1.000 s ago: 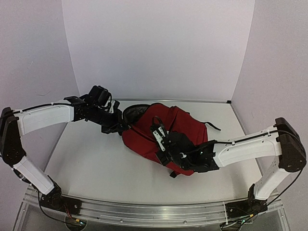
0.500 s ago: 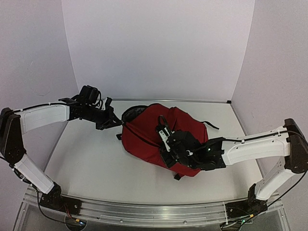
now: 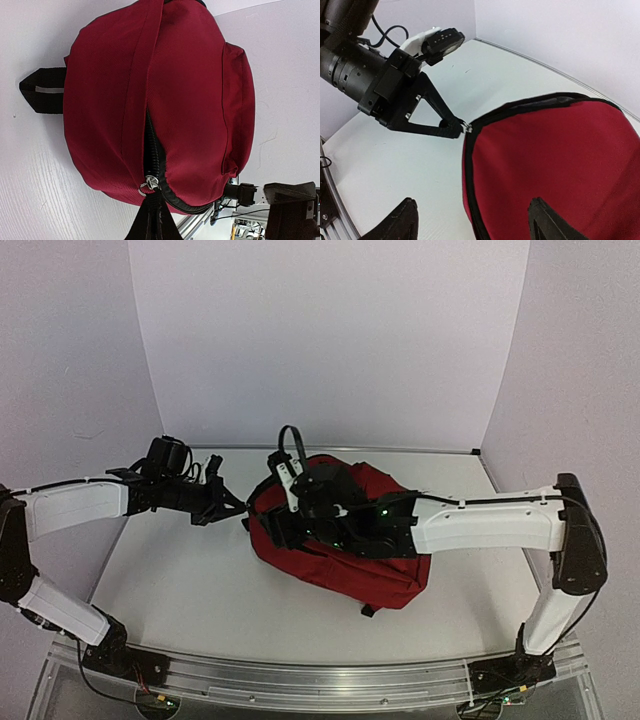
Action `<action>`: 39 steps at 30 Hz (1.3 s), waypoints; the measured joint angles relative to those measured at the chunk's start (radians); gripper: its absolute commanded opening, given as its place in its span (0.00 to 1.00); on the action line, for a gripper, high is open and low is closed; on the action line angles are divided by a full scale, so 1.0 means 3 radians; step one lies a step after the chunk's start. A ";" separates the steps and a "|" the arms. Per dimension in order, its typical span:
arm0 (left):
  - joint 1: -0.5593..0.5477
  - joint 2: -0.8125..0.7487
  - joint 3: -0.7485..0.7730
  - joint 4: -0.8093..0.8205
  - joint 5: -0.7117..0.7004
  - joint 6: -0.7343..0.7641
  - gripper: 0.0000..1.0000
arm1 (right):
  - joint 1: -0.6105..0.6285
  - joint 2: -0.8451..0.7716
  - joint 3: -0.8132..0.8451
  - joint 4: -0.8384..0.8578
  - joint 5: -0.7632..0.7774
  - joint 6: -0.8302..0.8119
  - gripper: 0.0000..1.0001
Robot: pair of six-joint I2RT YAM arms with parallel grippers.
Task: Pack the student bag
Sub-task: Zip the student bag at the center of the board.
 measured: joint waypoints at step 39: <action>0.0022 0.0019 0.0243 -0.0452 0.0023 0.0032 0.00 | 0.0232 -0.0071 -0.0524 0.0096 -0.0280 -0.0471 0.00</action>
